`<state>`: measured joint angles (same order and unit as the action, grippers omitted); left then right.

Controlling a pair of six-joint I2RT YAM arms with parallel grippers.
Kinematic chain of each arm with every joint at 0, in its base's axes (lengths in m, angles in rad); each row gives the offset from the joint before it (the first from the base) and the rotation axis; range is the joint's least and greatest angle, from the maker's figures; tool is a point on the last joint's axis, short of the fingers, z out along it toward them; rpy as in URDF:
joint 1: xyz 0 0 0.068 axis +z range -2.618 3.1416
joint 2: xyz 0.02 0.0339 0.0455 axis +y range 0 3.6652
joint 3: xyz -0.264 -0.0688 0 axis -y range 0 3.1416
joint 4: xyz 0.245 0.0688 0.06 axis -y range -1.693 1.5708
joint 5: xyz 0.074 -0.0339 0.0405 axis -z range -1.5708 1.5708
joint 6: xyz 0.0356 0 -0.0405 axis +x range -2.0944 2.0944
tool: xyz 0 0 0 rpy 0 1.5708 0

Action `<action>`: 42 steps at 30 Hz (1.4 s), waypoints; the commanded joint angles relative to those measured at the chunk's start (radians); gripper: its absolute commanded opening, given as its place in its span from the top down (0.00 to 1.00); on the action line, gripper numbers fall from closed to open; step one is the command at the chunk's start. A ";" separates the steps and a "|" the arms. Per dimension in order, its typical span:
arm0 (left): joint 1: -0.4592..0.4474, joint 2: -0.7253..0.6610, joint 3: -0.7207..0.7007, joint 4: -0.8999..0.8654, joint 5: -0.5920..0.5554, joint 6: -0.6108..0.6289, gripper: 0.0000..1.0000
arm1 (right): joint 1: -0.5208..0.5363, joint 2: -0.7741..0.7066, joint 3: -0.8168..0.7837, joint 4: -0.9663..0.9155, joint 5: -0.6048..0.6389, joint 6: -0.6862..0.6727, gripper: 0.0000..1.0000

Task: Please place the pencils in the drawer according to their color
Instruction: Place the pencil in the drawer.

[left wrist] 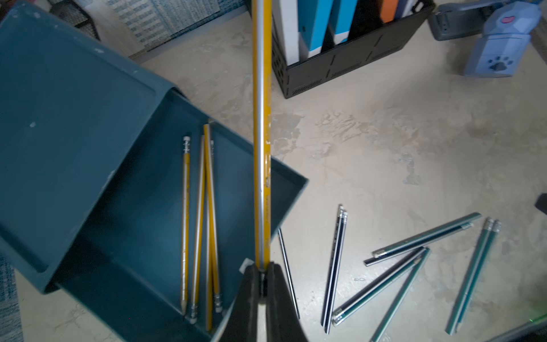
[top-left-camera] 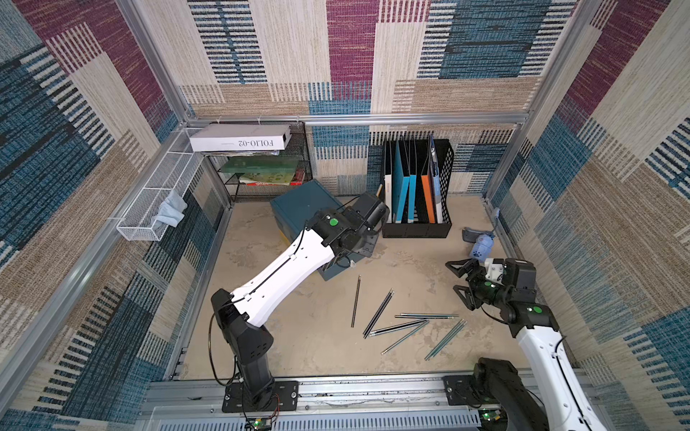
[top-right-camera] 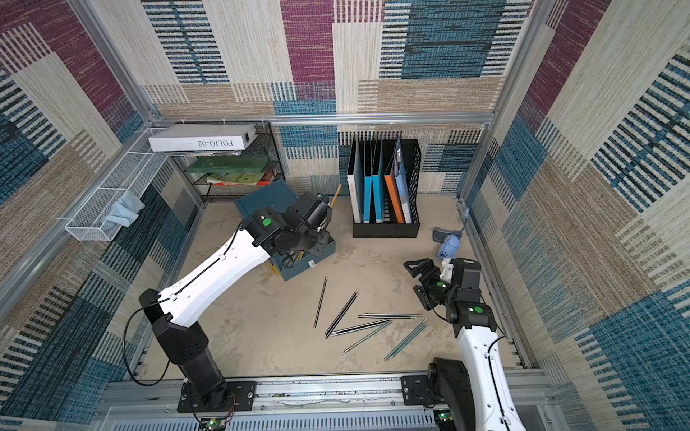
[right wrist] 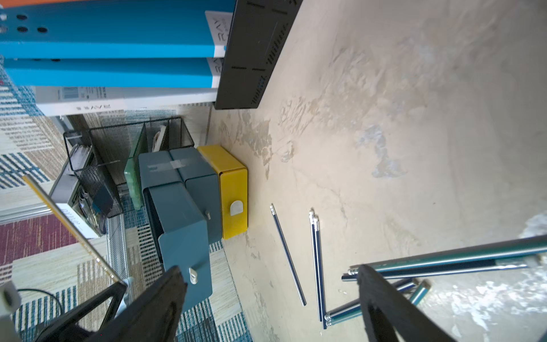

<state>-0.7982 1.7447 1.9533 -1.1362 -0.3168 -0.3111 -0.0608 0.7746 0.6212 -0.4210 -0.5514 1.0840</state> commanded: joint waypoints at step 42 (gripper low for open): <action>0.083 -0.223 -0.331 -0.022 0.049 0.009 0.35 | 0.559 0.246 0.174 0.225 0.294 0.191 0.06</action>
<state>-0.7158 1.5299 1.6108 -1.1378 -0.2779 -0.2970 0.4911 1.0126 0.7792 -0.2203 -0.2764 1.2732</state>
